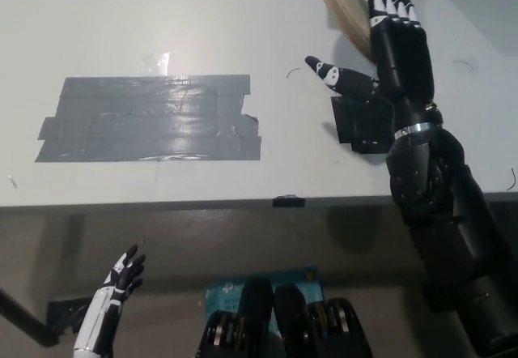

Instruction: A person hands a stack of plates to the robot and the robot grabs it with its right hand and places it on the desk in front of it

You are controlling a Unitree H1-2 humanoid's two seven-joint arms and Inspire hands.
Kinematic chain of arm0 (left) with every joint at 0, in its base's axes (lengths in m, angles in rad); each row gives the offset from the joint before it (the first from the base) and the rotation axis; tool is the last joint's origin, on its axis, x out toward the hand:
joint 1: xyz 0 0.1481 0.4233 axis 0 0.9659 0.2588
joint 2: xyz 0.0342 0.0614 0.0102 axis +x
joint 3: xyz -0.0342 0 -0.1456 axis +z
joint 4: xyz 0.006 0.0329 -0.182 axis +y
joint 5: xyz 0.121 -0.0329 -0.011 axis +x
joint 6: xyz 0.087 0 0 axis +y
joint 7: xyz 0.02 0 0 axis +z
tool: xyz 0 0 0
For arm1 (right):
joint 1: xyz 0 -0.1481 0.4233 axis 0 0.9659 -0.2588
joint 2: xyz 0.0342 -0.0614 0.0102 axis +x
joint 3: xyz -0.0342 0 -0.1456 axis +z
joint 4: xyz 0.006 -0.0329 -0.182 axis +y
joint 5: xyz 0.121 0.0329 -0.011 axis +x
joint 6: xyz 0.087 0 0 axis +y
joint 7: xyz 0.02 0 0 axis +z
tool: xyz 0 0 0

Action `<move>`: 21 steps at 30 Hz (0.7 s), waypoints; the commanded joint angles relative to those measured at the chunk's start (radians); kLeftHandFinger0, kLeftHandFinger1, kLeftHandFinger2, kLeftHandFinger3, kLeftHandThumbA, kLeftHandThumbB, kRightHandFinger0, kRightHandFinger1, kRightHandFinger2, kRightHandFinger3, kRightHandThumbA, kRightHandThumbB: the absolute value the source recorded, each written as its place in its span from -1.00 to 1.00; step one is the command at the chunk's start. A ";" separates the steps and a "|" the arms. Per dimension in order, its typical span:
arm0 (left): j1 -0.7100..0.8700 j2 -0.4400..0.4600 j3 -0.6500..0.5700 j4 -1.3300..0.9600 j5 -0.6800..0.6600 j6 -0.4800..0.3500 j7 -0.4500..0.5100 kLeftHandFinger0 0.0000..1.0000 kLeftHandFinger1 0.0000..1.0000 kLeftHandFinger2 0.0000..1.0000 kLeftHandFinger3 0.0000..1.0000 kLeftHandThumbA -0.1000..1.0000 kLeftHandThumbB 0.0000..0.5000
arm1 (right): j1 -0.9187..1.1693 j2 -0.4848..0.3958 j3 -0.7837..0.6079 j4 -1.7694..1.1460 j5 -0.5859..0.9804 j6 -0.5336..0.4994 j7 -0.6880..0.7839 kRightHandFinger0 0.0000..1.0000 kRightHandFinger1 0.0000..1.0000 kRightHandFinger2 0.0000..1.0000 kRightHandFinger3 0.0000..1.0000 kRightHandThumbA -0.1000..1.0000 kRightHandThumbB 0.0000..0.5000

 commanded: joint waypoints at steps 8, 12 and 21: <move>-0.013 0.013 -0.001 -0.034 0.013 -0.013 -0.009 1.00 1.00 1.00 1.00 1.00 -0.14 | -0.056 -0.028 0.008 -0.106 0.085 -0.003 0.127 1.00 1.00 1.00 1.00 1.00 1.00; -0.016 0.015 0.001 -0.027 0.010 -0.019 -0.012 1.00 1.00 1.00 1.00 1.00 -0.14 | -0.063 -0.030 0.009 -0.112 0.080 -0.002 0.129 1.00 1.00 1.00 1.00 0.97 1.00; -0.016 0.016 -0.002 -0.023 0.010 -0.024 -0.017 1.00 1.00 1.00 1.00 1.00 -0.09 | -0.107 -0.047 0.026 0.052 -0.007 0.020 0.022 1.00 1.00 1.00 1.00 0.76 1.00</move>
